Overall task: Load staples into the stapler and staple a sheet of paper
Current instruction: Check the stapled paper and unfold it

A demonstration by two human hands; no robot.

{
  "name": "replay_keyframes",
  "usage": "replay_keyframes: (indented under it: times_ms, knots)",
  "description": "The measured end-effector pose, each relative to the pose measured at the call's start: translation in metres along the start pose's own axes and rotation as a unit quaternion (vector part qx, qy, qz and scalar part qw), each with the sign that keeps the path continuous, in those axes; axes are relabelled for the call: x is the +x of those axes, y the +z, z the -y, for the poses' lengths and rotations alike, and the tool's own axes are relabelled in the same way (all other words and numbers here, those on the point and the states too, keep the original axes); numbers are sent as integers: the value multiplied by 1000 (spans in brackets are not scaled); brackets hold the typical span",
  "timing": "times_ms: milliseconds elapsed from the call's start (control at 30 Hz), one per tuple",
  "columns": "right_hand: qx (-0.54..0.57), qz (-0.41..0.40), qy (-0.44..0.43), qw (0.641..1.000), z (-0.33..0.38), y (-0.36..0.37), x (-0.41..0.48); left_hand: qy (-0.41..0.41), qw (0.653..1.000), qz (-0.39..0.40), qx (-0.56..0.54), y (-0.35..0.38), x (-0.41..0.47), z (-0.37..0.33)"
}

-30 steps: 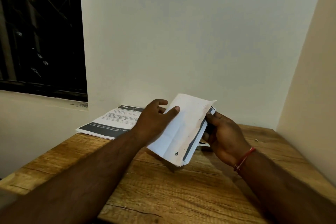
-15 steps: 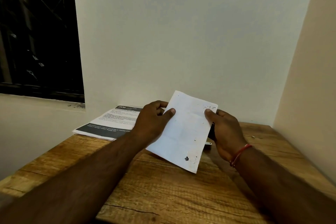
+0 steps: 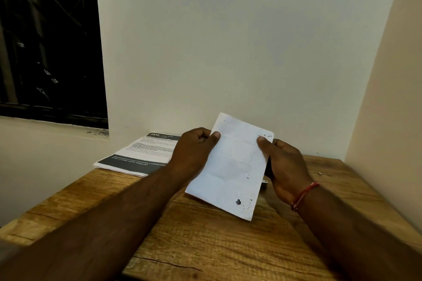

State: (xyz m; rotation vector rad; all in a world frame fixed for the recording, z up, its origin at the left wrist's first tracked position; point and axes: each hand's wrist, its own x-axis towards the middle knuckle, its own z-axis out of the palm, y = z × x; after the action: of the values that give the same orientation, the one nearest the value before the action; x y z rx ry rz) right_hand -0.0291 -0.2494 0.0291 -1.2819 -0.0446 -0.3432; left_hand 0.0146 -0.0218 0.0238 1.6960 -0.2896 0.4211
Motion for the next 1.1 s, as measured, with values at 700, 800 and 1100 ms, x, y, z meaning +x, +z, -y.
replay_keyframes:
  times_ms: [700, 800, 1100]
  knots:
    - [-188, 296, 84, 933, -9, 5, -17, -24, 991, -129, -21, -21, 9, -6]
    - [-172, 289, 70, 939, -8, 7, -21, -32, 992, -121, -13, -22, 11, -5]
    - [-134, 190, 68, 970, -2, 9, -20, -20, 992, -92, 88, -22, 12, -6]
